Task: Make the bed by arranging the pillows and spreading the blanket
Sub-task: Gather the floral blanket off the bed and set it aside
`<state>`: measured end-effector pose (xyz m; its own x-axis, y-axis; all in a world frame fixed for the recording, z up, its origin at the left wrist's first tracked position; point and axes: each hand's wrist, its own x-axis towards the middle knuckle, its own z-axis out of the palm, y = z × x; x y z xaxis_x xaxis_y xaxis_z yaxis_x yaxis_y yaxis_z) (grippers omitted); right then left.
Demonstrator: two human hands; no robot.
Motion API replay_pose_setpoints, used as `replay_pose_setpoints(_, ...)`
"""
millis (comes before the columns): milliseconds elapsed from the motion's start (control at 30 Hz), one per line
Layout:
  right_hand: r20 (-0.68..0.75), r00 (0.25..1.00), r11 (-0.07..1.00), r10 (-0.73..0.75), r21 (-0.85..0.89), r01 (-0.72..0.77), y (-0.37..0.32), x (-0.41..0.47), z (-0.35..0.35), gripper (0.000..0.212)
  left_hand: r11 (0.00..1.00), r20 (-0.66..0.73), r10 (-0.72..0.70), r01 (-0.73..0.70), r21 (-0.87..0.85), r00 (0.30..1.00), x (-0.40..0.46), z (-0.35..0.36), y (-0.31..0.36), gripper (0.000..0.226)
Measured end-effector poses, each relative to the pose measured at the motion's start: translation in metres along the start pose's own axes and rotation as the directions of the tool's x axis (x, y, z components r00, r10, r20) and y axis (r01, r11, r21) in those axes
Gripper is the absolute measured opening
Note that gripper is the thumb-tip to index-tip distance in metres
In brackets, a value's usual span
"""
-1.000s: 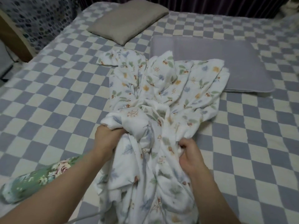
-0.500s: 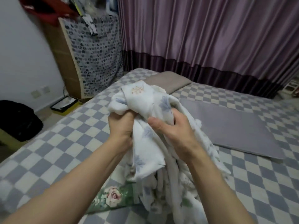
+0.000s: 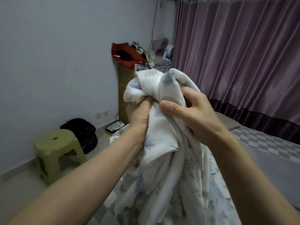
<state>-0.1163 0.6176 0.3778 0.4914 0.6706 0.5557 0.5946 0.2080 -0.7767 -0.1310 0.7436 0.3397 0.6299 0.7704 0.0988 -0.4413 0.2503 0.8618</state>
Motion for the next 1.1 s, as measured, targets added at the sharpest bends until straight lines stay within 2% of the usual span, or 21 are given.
replay_pose_setpoints(100, 0.064, 0.998, 1.0, -0.024, 0.005, 0.023, 0.004, 0.033, 0.044, 0.007, 0.982, -0.088, 0.063, -0.046, 0.184, 0.994, 0.032, -0.045, 0.027, 0.021)
replay_pose_setpoints(167, 0.105, 0.994, 0.999, -0.019, 0.046, 0.014, 0.013, 0.058, 0.076, 0.004, 0.978, -0.109, 0.079, -0.056, 0.201, 0.991, 0.055, -0.078, 0.041, 0.031)
replay_pose_setpoints(233, 0.133, 0.991, 0.995, -0.011, 0.098, -0.002, 0.024, 0.08, 0.1, 0.014, 0.975, -0.124, 0.083, -0.055, 0.218, 0.989, 0.073, -0.103, 0.049, 0.035)
replay_pose_setpoints(400, 0.197, 0.98, 0.951, 0.029, 0.298, -0.088, 0.073, 0.138, 0.166, 0.021, 0.964, -0.146, 0.095, -0.054, 0.261, 0.985, 0.124, -0.16, 0.057, 0.014)
replay_pose_setpoints(533, 0.274, 0.961, 0.911, 0.039, 0.385, -0.147, 0.121, 0.191, 0.214, 0.024, 0.964, -0.229, 0.09, -0.027, 0.265, 0.969, 0.182, -0.201, 0.055, 0.016)
replay_pose_setpoints(600, 0.286, 0.957, 0.924, 0.04, 0.353, -0.144, 0.139, 0.22, 0.233, 0.012, 0.966, -0.244, 0.089, -0.024, 0.258, 0.966, 0.213, -0.215, 0.056, 0.017)
replay_pose_setpoints(667, 0.28, 0.96, 0.955, 0.026, 0.276, -0.106, 0.157, 0.253, 0.254, 0.012, 0.957, -0.256, 0.088, -0.011, 0.289, 0.963, 0.247, -0.232, 0.061, 0.017)
replay_pose_setpoints(733, 0.288, 0.957, 0.962, 0.008, 0.259, -0.086, 0.171, 0.284, 0.274, 0.014, 0.978, -0.171, 0.021, 0.015, 0.207, 0.985, 0.278, -0.247, 0.068, 0.009)
replay_pose_setpoints(800, 0.284, 0.959, 0.941, 0.015, 0.32, -0.11, 0.18, 0.306, 0.289, 0.022, 0.997, 0.036, -0.074, 0.072, 0.033, 0.997, 0.299, -0.259, 0.073, 0.043)
replay_pose_setpoints(833, 0.295, 0.955, 0.911, 0.035, 0.383, -0.152, 0.187, 0.321, 0.298, 0.025, 0.997, 0.132, -0.082, 0.082, 0.008, 0.988, 0.313, -0.266, 0.073, 0.051)
replay_pose_setpoints(867, 0.32, 0.946, 0.865, 0.052, 0.459, -0.202, 0.192, 0.332, 0.305, 0.029, 0.997, 0.18, -0.064, 0.057, 0.044, 0.982, 0.322, -0.27, 0.071, 0.046)
replay_pose_setpoints(900, 0.35, 0.933, 0.813, 0.077, 0.52, -0.262, 0.199, 0.344, 0.313, 0.035, 0.994, 0.172, -0.034, 0.016, 0.108, 0.984, 0.335, -0.274, 0.067, 0.037)
replay_pose_setpoints(1000, 0.442, 0.891, 0.71, 0.106, 0.594, -0.379, 0.215, 0.366, 0.336, 0.041, 0.951, -0.093, 0.053, -0.022, 0.309, 0.994, 0.371, -0.291, 0.055, 0.027)
replay_pose_setpoints(1100, 0.528, 0.837, 0.735, 0.141, 0.51, -0.446, 0.235, 0.378, 0.364, 0.026, 0.898, -0.261, 0.109, 0.017, 0.439, 0.959, 0.418, -0.32, 0.048, 0.02)
